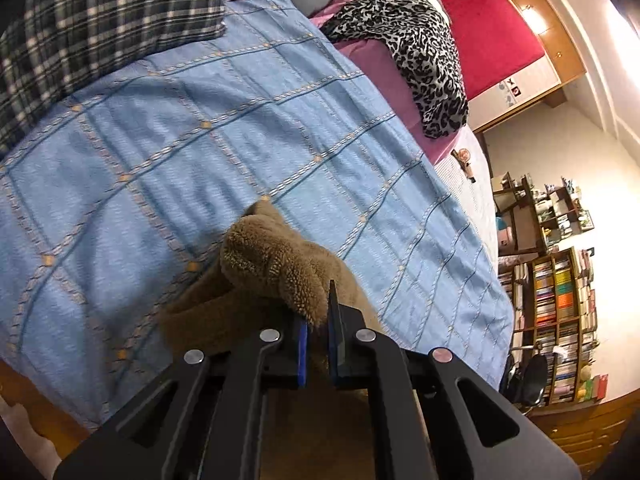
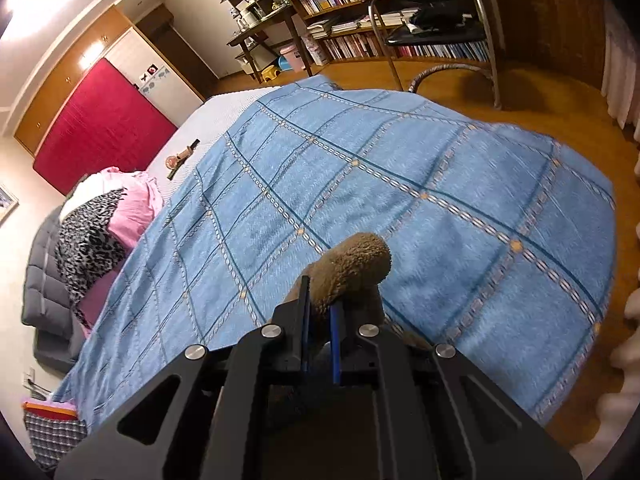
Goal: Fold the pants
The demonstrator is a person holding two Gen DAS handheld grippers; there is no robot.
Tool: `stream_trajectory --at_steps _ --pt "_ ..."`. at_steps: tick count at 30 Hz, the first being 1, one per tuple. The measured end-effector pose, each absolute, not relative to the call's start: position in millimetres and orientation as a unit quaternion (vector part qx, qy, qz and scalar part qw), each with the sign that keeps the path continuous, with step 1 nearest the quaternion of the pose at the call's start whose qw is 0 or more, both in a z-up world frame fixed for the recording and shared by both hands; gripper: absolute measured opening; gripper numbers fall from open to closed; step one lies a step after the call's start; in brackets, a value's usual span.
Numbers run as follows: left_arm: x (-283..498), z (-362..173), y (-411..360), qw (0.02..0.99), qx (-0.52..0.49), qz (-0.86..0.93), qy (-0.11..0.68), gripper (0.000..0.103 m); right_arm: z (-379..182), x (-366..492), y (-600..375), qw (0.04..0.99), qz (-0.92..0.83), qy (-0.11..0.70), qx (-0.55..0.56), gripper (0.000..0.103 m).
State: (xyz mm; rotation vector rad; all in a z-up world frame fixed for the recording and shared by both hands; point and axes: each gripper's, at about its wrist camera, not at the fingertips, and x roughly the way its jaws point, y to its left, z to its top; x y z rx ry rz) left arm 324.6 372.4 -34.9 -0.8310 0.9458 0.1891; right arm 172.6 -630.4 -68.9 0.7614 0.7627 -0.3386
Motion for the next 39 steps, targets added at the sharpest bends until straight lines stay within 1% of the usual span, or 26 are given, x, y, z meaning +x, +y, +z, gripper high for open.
stream_trajectory --at_steps 6,12,16,20,22,23,24,25,28,29,30,32,33,34,37,39 --pt "276.3 -59.3 369.8 0.795 -0.373 0.104 0.466 0.006 -83.3 104.1 -619.5 0.845 -0.169 0.348 0.369 0.007" --pt "243.3 -101.5 370.1 0.767 -0.380 0.130 0.500 0.006 -127.8 49.4 -609.5 0.825 -0.195 0.368 0.382 0.008" --pt "231.5 -116.0 376.3 0.757 -0.392 0.140 0.504 0.006 -151.9 32.3 -611.1 0.810 -0.204 0.377 0.400 0.008" --pt "230.6 -122.3 374.9 0.753 -0.389 0.144 0.510 0.006 -162.4 29.6 -607.1 0.814 -0.189 0.375 0.400 0.008" --pt "231.9 -123.1 373.0 0.755 -0.384 0.146 0.512 0.006 -164.8 28.3 -610.0 0.817 -0.175 0.360 0.414 0.014" --pt "232.5 -123.4 372.7 0.755 -0.383 0.147 0.512 0.006 -167.1 28.9 -612.7 0.817 -0.170 0.354 0.421 0.029" --pt "233.5 -124.0 372.9 0.754 -0.383 0.148 0.512 0.006 -168.5 29.3 -616.2 0.820 -0.170 0.341 0.428 0.051" --pt "235.3 -124.5 372.6 0.753 -0.384 0.149 0.513 0.006 -167.7 30.7 -619.4 0.823 -0.172 0.330 0.430 0.057" --pt "239.1 -123.9 373.2 0.753 -0.386 0.153 0.511 0.006 -167.3 43.5 -625.0 0.829 -0.166 0.325 0.425 0.058" --pt "239.8 -123.1 373.4 0.752 -0.387 0.154 0.510 0.006 -166.9 47.2 -624.6 0.830 -0.164 0.326 0.422 0.056" --pt "241.3 -122.7 373.7 0.753 -0.387 0.155 0.510 0.006 -165.9 51.2 -623.8 0.834 -0.163 0.328 0.413 0.044" --pt "242.5 -120.7 374.4 0.754 -0.387 0.156 0.508 0.006 -160.6 58.8 -622.1 0.843 -0.175 0.336 0.383 0.023" --pt "242.3 -119.5 375.6 0.754 -0.389 0.156 0.506 0.006 -154.7 59.2 -622.8 0.847 -0.183 0.333 0.372 0.020" --pt "241.5 -117.8 376.6 0.754 -0.391 0.155 0.504 0.006 -150.7 58.3 -623.6 0.849 -0.188 0.331 0.367 0.015" --pt "234.4 -111.9 379.0 0.755 -0.399 0.152 0.497 0.006 -136.5 49.7 -625.5 0.855 -0.205 0.321 0.353 0.014" --pt "229.6 -109.6 378.3 0.758 -0.394 0.152 0.497 0.006 -138.6 45.7 -626.7 0.851 -0.217 0.325 0.350 0.014"
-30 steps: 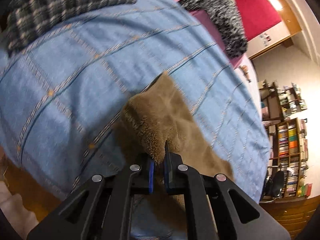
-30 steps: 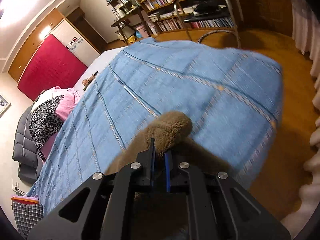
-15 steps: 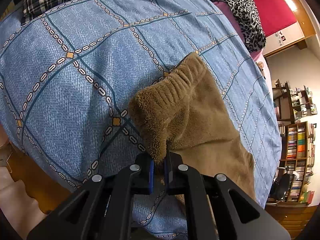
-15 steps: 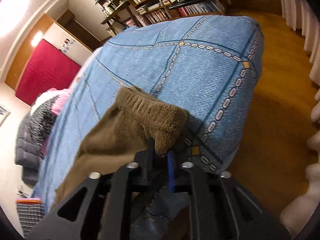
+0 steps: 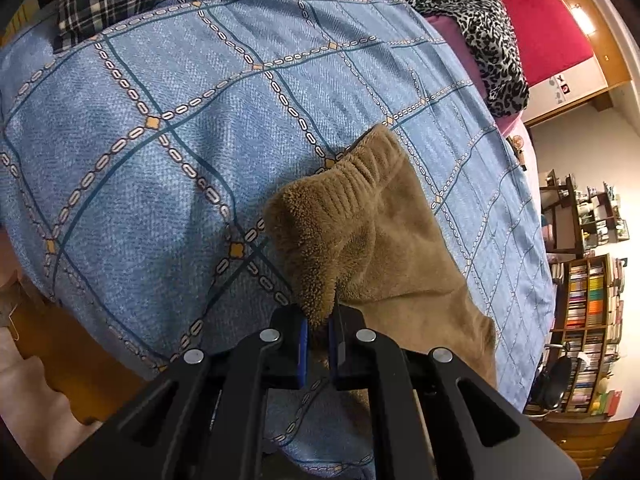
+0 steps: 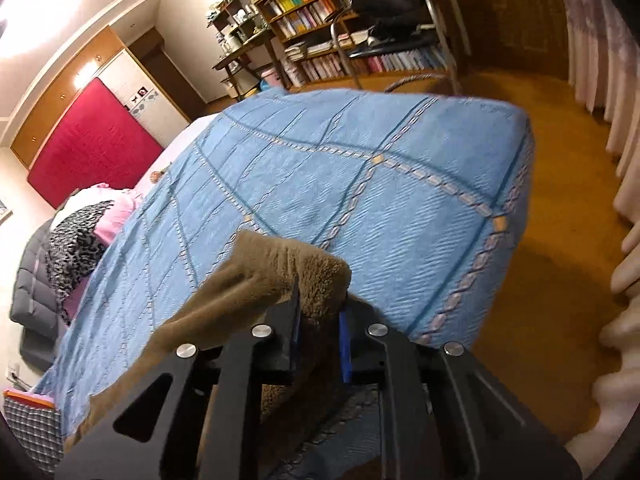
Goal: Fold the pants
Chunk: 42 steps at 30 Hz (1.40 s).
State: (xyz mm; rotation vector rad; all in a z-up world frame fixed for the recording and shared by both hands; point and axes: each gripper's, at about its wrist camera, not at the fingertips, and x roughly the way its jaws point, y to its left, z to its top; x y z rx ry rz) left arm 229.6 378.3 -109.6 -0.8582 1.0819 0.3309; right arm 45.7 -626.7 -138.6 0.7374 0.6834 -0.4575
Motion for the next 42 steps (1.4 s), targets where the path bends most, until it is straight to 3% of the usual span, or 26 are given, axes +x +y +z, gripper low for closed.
stream_trajectory --at_steps 7,9,12,13,14,21,27,36,42 --pt "225.9 -134.3 382.8 0.749 -0.387 0.153 0.515 0.008 -167.0 41.0 -620.7 0.840 -0.238 0.360 0.330 0.015" --pt "231.4 -141.1 372.7 0.755 -0.336 0.160 0.541 0.015 -166.0 42.1 -616.4 0.846 -0.244 0.366 0.301 0.024" --pt "236.1 -137.7 350.4 0.766 -0.239 0.177 0.570 0.032 -156.9 37.1 -620.1 0.851 -0.261 0.350 0.293 0.059" --pt "236.1 -132.8 343.3 0.773 -0.211 0.180 0.571 0.040 -153.6 33.8 -623.2 0.851 -0.268 0.343 0.294 0.060" --pt "234.2 -125.3 336.9 0.783 -0.188 0.184 0.564 0.041 -150.6 29.1 -624.1 0.851 -0.273 0.337 0.294 0.060" --pt "222.1 -94.3 318.7 0.798 -0.148 0.211 0.545 0.041 -127.8 25.8 -626.5 0.863 -0.279 0.311 0.285 0.060" --pt "243.2 -71.9 235.1 0.838 -0.069 0.162 0.517 0.041 -109.6 77.0 -597.4 0.895 -0.228 0.315 0.219 0.060" --pt "270.9 -102.4 72.2 0.848 -0.019 -0.058 0.526 0.041 -147.6 151.1 -592.3 0.872 -0.210 0.413 0.158 0.059" --pt "269.7 -139.3 -5.7 0.828 0.013 -0.161 0.536 0.041 -171.1 174.3 -600.0 0.876 -0.217 0.414 0.117 0.057"
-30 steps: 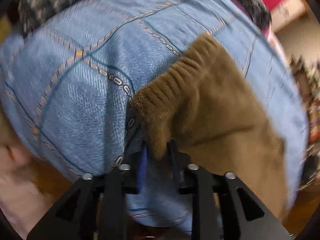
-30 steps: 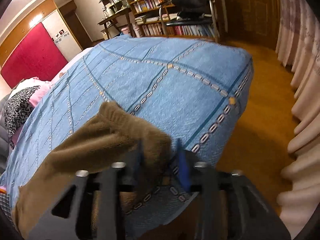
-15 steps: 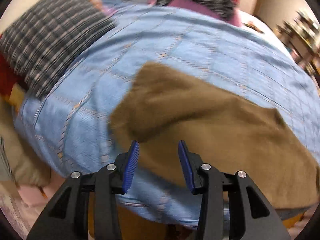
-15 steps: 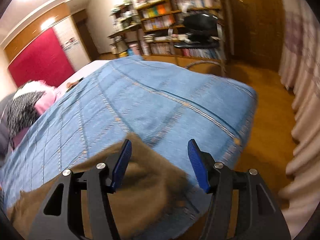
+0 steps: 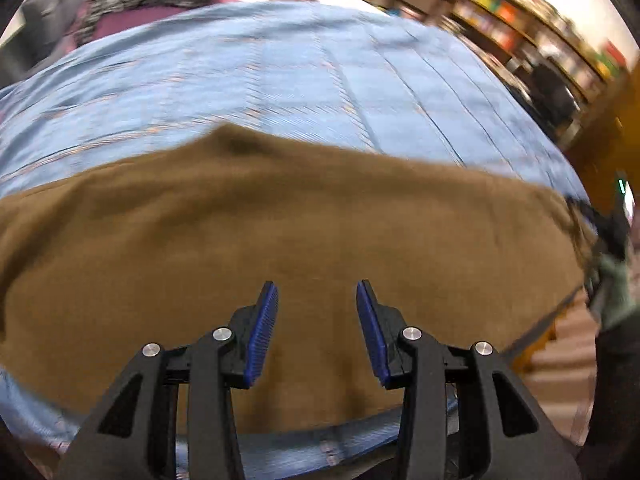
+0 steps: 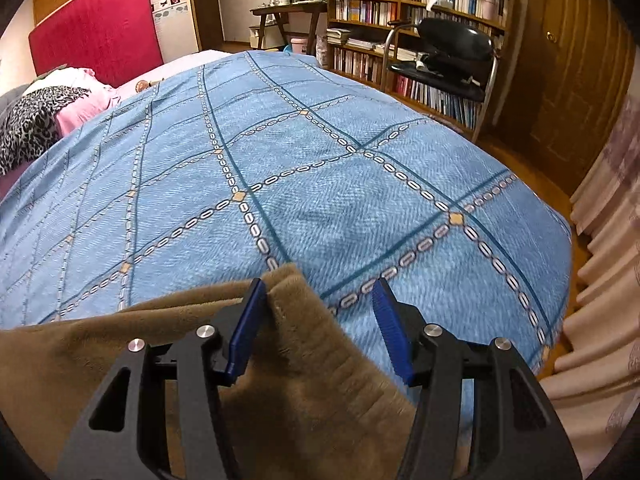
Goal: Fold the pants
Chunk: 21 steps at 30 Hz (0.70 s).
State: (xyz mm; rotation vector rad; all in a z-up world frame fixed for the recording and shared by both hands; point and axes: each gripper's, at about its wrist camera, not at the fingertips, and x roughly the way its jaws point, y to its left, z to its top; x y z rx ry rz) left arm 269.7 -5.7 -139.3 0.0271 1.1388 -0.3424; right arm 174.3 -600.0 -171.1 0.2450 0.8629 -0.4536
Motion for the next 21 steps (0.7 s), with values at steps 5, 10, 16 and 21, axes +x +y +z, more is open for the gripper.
stream_trajectory --at_steps 5,10,16,21 --pt "252.5 -169.1 -23.7 0.803 0.036 -0.191 0.564 0.041 -188.2 186.3 -608.7 0.873 -0.235 0.412 0.117 0.057" --pt "241.1 -176.7 -24.2 0.809 0.057 -0.187 0.554 0.042 -197.3 183.8 -612.3 0.875 -0.229 0.408 0.125 0.057" --pt "245.7 -173.4 -37.9 0.806 0.071 -0.178 0.561 0.047 -173.7 141.4 -626.9 0.882 -0.187 0.371 0.222 0.057" --pt "250.0 -171.0 -61.4 0.802 0.065 -0.206 0.557 0.047 -151.3 81.1 -637.4 0.888 -0.199 0.323 0.257 0.059"
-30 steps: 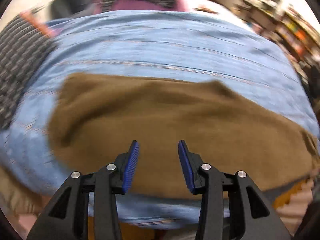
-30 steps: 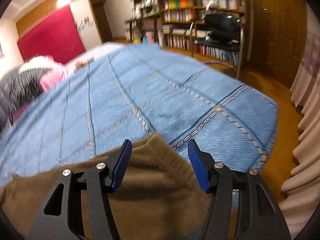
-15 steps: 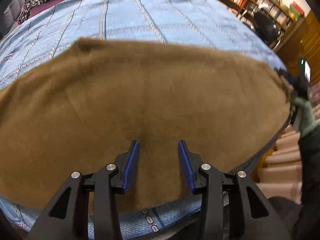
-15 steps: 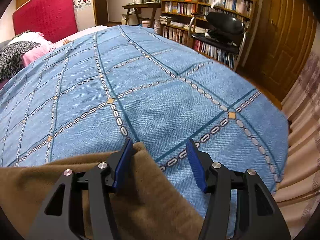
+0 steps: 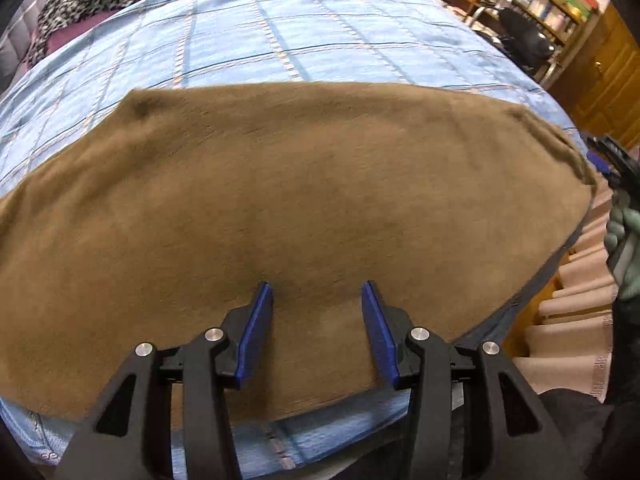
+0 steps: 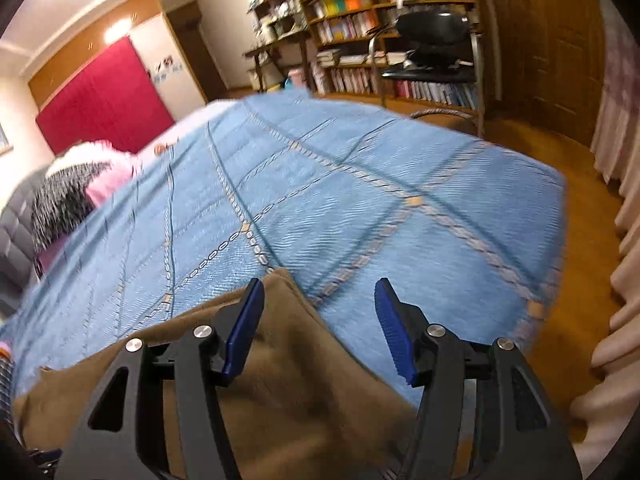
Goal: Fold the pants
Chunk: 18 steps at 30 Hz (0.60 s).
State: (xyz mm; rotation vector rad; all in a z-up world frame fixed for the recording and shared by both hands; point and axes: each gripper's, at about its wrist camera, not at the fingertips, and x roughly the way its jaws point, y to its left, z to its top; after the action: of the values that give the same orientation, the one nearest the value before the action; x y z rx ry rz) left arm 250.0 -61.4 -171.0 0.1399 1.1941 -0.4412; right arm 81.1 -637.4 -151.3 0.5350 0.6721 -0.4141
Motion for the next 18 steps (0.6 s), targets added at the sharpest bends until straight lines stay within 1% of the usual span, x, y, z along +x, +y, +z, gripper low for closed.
stream_trajectory --at_steps 3,6,10,14,18 --pt "248.6 -167.1 -84.2 0.799 0.070 -0.236 0.548 0.047 -150.8 54.9 -637.5 0.887 -0.207 0.321 0.260 0.059" --pt "245.3 -162.7 -109.0 0.797 0.077 -0.268 0.536 0.047 -159.9 44.7 -629.5 0.886 -0.206 0.336 0.244 0.059" --pt "242.4 -167.5 -143.8 0.791 0.102 -0.299 0.524 0.047 -188.1 48.1 -627.3 0.873 -0.204 0.360 0.259 0.059" --pt "246.8 -184.9 -155.3 0.785 0.116 -0.291 0.534 0.048 -195.2 50.5 -631.0 0.875 -0.201 0.348 0.270 0.059" --pt "248.6 -187.6 -156.2 0.786 0.111 -0.292 0.533 0.048 -192.7 44.5 -636.7 0.874 -0.172 0.334 0.309 0.059"
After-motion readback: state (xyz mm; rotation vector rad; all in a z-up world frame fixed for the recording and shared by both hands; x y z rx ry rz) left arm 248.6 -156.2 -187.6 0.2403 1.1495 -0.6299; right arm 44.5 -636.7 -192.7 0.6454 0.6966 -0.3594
